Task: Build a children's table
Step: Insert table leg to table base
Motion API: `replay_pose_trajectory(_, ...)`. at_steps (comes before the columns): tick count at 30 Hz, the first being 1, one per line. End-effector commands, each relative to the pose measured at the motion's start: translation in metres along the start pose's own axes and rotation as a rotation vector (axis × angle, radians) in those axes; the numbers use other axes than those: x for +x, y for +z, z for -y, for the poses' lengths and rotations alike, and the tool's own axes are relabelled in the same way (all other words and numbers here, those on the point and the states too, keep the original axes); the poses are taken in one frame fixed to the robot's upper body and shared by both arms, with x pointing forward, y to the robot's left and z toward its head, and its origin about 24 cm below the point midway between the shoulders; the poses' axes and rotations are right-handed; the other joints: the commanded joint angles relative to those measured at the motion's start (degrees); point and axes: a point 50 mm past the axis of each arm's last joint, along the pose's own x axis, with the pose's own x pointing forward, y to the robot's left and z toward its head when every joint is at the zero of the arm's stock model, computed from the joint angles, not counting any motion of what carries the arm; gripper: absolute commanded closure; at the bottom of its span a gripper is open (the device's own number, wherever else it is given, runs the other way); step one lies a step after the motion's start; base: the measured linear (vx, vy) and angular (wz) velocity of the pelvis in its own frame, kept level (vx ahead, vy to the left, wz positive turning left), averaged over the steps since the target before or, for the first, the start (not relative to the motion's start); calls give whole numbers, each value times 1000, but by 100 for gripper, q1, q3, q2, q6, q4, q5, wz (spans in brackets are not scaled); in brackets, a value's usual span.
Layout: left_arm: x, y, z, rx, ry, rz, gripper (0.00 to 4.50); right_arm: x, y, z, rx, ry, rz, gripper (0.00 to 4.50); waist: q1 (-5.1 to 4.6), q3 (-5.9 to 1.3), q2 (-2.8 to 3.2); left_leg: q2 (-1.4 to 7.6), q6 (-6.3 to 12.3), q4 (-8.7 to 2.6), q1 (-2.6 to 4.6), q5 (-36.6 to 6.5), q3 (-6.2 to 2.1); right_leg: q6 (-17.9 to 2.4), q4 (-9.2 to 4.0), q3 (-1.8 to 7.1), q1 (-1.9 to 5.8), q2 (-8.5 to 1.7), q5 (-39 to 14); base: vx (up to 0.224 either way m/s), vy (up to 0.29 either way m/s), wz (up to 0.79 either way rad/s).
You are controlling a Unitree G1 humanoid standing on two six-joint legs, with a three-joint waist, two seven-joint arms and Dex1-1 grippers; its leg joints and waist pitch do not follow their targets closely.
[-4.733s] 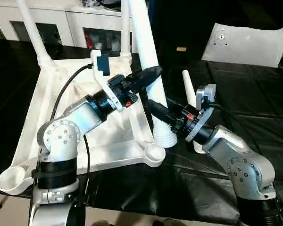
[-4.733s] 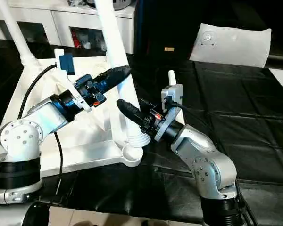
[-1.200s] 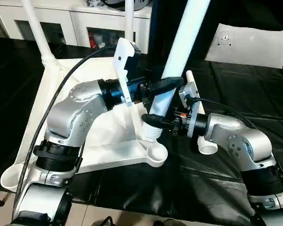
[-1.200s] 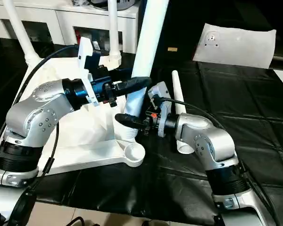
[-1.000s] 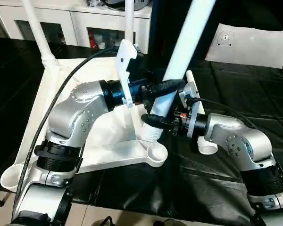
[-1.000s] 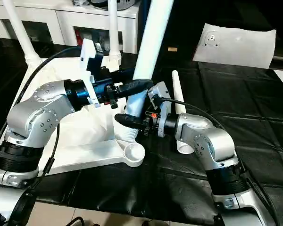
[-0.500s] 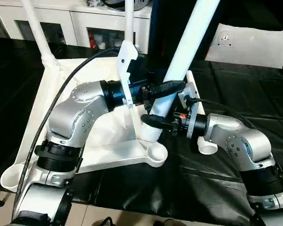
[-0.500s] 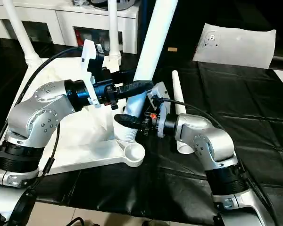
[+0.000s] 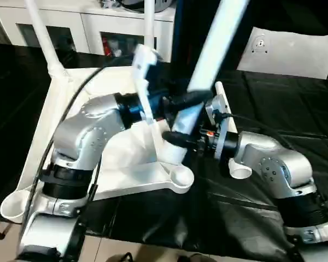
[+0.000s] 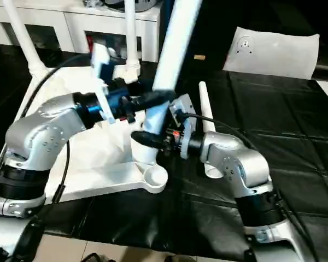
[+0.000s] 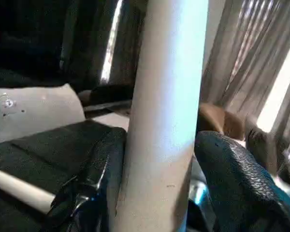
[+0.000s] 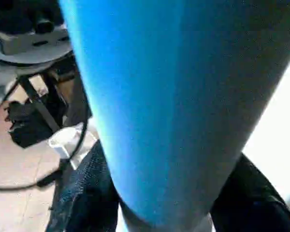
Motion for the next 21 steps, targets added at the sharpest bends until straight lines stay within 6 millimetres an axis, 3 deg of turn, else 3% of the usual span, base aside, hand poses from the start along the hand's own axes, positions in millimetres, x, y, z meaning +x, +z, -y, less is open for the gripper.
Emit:
replay_pose_trajectory(1,8,11,23,-6,-127,65,158,-5,-4,11,-1,-134,13,259,17,-441,-30,344,208,-397,-67,249,-63,-1036,-367,353,418,-591,-1149,0,0,0)
replay_pose_trajectory(2,9,11,25,-13,-133,67,155,-5,-4,11,-1,-154,16,259,8,-446,-85,338,208,-397,-64,258,-53,-1008,-375,353,419,-580,-1170,0,0,0)
replay_pose_trajectory(3,9,11,25,-13,-133,67,138,-5,-4,11,-1,-154,16,259,17,-436,-51,327,232,-402,-61,263,-58,-962,-385,352,417,-574,-1239,0,0,0)
replay_pose_trajectory(6,11,5,27,14,-97,37,123,-2,-8,10,17,-159,2,259,15,-425,-78,321,244,-410,-54,196,-56,-814,-413,353,412,-570,-1477,0,0,0)
replay_pose_trajectory(7,9,7,25,16,-54,57,93,-1,-9,10,22,-178,18,259,12,-429,-70,329,221,-411,-48,170,-57,-735,-423,352,401,-567,-1573,0,0,0)
replay_pose_trajectory(12,-1,9,18,37,36,79,62,-4,-9,17,0,-277,65,259,3,-429,-61,327,143,-421,-45,163,-62,-738,-426,348,393,-563,-1516,0,0,0)
replay_pose_trajectory(17,-28,-2,12,70,140,3,40,-21,-9,21,-21,-423,118,259,-33,-425,-39,318,102,-429,-46,163,-58,-625,-405,355,390,-528,-1409,0,0,0)
replay_pose_trajectory(21,-46,-27,13,135,157,-191,40,-34,-14,19,-21,-504,120,259,-69,-402,-59,325,118,-454,-33,33,-61,-506,-415,359,368,-514,-1590,0,0,0)
